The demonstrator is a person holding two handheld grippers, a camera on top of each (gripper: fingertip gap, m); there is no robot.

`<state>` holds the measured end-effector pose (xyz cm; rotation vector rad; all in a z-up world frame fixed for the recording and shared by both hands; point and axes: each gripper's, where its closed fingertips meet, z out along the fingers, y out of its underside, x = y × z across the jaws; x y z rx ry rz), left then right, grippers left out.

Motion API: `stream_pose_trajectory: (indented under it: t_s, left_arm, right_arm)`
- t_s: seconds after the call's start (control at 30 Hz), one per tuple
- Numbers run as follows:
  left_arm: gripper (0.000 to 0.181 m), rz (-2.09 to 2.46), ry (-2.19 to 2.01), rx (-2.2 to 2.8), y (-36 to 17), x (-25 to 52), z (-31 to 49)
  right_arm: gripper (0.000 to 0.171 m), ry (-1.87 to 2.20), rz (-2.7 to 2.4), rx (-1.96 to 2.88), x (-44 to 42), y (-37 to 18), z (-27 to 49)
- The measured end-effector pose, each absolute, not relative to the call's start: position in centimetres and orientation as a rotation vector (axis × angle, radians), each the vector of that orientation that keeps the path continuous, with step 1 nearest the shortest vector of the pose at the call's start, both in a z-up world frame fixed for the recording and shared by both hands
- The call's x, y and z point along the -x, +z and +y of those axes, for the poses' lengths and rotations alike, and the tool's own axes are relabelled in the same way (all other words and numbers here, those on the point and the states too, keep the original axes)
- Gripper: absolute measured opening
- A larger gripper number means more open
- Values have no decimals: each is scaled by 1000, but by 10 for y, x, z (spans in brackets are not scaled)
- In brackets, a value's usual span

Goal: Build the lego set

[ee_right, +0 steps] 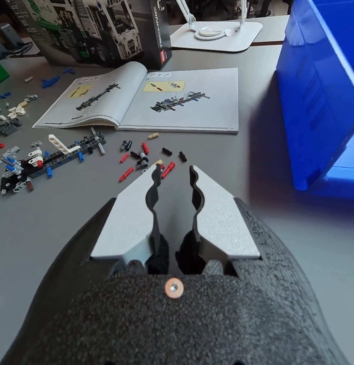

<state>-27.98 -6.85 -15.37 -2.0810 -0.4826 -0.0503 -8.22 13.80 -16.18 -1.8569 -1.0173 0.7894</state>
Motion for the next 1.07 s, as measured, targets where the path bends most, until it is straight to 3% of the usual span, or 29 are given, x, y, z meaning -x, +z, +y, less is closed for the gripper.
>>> stream_pose_trajectory:
  t_s: [0.43, 0.57, 0.7, 0.9, 1.07]
  left_arm:
    - [30, -466, 78, 2082, -147, 282, -56]
    - [50, -478, 433, 2105, -127, 315, -34]
    - [41, -433, 931, 2111, -110, 355, -23]
    - [40, -361, 1023, 2104, -110, 339, -15]
    - [36, -323, 990, 2106, -112, 318, -15]
  right_arm:
    - [21, 799, -1044, 1817, 85, -157, 130]
    - [0, 992, -1168, 1553, 128, -97, 64]
    - [0, 1225, -1372, 1310, 169, -45, -44]
    - [0, 1217, -1465, 1150, 183, -17, -105]
    - [0, 1090, -1523, 1122, 179, -24, -120]
